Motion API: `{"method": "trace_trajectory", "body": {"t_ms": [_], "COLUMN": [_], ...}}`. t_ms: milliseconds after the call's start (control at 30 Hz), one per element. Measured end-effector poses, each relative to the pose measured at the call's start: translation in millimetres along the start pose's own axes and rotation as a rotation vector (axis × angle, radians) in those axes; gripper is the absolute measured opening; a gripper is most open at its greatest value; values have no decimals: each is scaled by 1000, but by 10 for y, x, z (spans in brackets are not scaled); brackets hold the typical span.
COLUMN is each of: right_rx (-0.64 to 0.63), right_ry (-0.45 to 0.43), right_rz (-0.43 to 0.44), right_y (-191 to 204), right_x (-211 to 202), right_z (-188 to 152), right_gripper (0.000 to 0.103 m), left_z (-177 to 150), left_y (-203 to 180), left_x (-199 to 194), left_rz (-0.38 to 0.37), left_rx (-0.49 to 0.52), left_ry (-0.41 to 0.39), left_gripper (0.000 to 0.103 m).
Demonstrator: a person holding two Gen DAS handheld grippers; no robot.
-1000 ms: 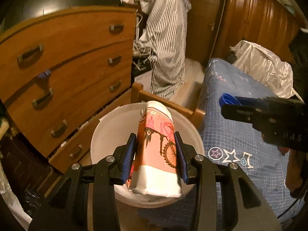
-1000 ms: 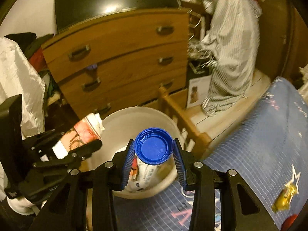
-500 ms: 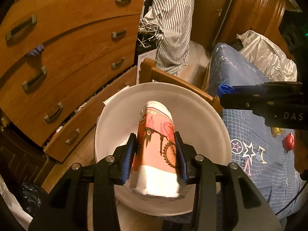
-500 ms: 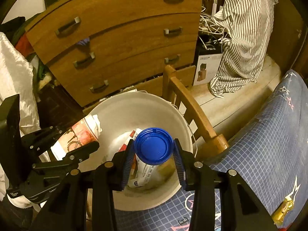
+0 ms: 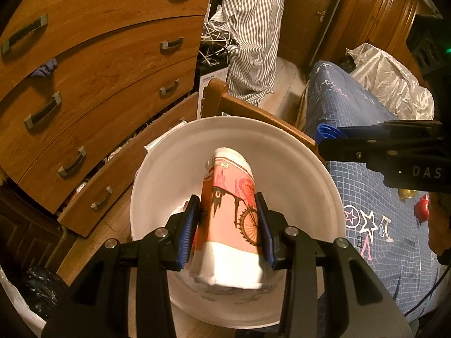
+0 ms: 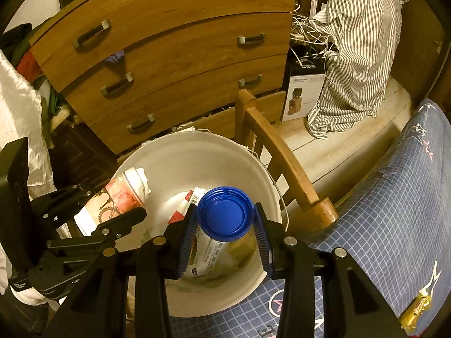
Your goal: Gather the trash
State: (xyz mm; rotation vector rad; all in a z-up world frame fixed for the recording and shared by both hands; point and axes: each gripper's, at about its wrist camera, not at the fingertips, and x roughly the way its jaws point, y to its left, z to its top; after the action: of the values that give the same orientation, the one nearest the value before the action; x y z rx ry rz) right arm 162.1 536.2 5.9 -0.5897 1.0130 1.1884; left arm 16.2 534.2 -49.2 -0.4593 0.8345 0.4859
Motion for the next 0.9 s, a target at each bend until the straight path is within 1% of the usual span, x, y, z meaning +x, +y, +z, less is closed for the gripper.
{"method": "trace_trajectory", "body": {"t_ms": [100, 133, 167, 233, 267, 300, 333, 400, 600, 733, 800, 867, 900], "right_rx": [-5, -6, -7, -5, -4, -1, 3, 20, 47, 62, 58, 36, 17], "right_ry": [-1, -1, -1, 0, -1, -3, -8, -29, -58, -116, -164, -222, -275], "right_rz": [1, 1, 0, 2, 2, 1, 3, 12, 32, 52, 55, 38, 22], "right_y": [9, 12, 11, 9, 4, -11, -21, -65, -159, -163, -113, -39, 22], "right_x": [10, 18, 22, 24, 29, 32, 32, 4, -68, -231, -372, -542, -679], "right_z": [8, 14, 18, 19, 25, 28, 40, 48, 38, -78, -192, -345, -474], "right_gripper": [41, 41, 41, 41, 41, 45, 59, 70, 70, 70, 70, 73, 76], "left_z": [11, 17, 23, 28, 28, 27, 33, 47, 49, -2, -56, -136, -177], "left_y": [13, 17, 15, 21, 21, 25, 46, 83, 126, 104, 67, -3, -44], "left_x": [17, 23, 30, 39, 36, 39, 43, 36, 21, -87, -207, -362, -448], "left_rz": [-2, -2, -1, 1, 5, 11, 16, 31, 37, 31, 34, 28, 31], "left_rx": [-1, 0, 1, 0, -2, -5, -9, -25, -35, -35, -31, -24, -19], "left_ry": [-1, -1, -2, -3, -6, -6, -8, -20, -27, -48, -79, -118, -142], "left_gripper": [38, 40, 41, 47, 49, 54, 61, 68, 68, 68, 68, 69, 73]}}
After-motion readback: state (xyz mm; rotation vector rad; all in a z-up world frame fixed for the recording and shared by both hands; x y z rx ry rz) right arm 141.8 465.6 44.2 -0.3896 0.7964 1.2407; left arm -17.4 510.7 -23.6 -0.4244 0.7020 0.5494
